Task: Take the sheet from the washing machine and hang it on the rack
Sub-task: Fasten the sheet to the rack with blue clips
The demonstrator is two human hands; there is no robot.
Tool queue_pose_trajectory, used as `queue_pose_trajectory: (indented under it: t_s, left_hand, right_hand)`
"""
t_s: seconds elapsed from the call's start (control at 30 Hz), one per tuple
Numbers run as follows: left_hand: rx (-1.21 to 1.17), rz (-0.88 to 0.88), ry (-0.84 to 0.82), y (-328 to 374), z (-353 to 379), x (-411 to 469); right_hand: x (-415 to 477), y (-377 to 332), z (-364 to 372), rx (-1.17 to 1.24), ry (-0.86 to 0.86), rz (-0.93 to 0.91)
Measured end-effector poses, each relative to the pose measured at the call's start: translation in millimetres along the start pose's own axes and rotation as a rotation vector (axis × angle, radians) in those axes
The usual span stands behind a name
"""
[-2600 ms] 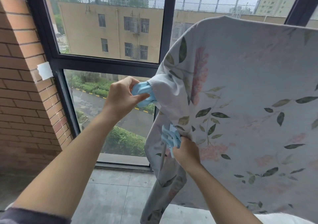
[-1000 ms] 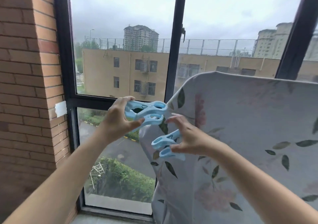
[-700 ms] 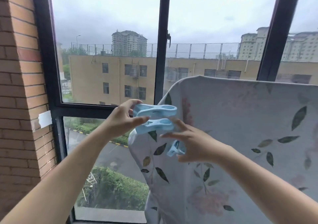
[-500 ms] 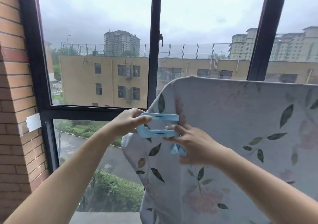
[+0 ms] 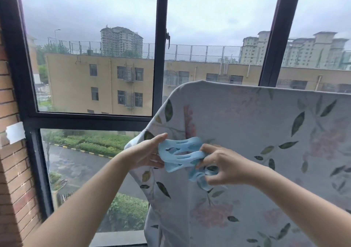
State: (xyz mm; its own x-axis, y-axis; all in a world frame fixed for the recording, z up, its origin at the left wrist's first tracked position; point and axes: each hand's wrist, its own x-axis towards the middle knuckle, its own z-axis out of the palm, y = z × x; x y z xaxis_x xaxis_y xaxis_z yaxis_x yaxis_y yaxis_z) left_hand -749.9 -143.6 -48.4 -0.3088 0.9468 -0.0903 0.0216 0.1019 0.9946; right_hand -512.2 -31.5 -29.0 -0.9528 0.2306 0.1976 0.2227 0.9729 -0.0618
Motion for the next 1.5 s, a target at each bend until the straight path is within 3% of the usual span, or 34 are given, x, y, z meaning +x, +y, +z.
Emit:
queue_pose_trajectory:
  t_s: [0.03, 0.13, 0.2, 0.23, 0.3, 0.37, 0.4, 0.57, 0.7, 0.8, 0.93, 1.03, 1.27, 1.33, 1.4, 1.43, 1.5]
  left_hand:
    - [0.068, 0.011, 0.154, -4, -2, 2]
    - [0.390, 0.104, 0.830, -31, -31, 12]
    - [0.403, 0.014, 1.006, -55, -56, 16]
    - [0.299, -0.099, 0.940, -64, -64, 19]
    - [0.003, -0.314, 0.598, -80, -66, 25]
    - [-0.204, -0.334, 0.327, -90, -58, 31]
    - [-0.281, -0.255, 0.328, -93, -56, 34]
    - [-0.501, 0.181, 0.695, -74, -87, 31]
    - [-0.454, 0.394, 0.965, -3, -137, -5]
    - [-0.353, 0.514, 1.038, 51, -160, -26]
    - [-0.238, 0.483, 1.097, 78, -181, -32]
    - [-0.198, 0.411, 1.045, 69, -180, -31]
    - [0.034, 0.105, 0.980, 28, -156, -12]
    - [0.287, 0.038, 1.034, 22, -136, -10]
    - [0.551, 0.140, 1.141, 25, -106, -17]
    - [0.596, 0.249, 1.118, 29, -90, -23]
    - [0.395, 0.287, 0.791, 46, -58, -30]
  right_hand:
    - [1, 3, -2, 0.015, -0.022, 0.015]
    - [3, 7, -11, 0.018, -0.116, 0.062]
    - [6, 6, -19, 0.033, -0.205, 0.073]
    - [9, 5, -23, 0.026, -0.249, 0.072]
    - [15, 1, -27, -0.001, -0.320, 0.074]
    - [20, -1, -28, -0.018, -0.365, 0.091]
    - [21, -1, -27, -0.018, -0.377, 0.102]
    - [23, 0, -26, -0.015, -0.400, 0.121]
    - [40, -8, -37, 0.015, -0.369, 0.120]
    - [57, -15, -47, 0.018, -0.329, 0.098]
    - [74, -24, -56, -0.011, -0.289, 0.069]
    - [77, -25, -53, 0.005, -0.273, 0.039]
    - [65, -18, -43, 0.129, -0.190, -0.034]
    - [58, -14, -44, 0.172, -0.139, -0.050]
    - [53, -10, -44, 0.165, -0.083, -0.081]
    - [51, -8, -42, 0.151, -0.051, -0.104]
    - [46, -3, -43, 0.125, 0.023, -0.147]
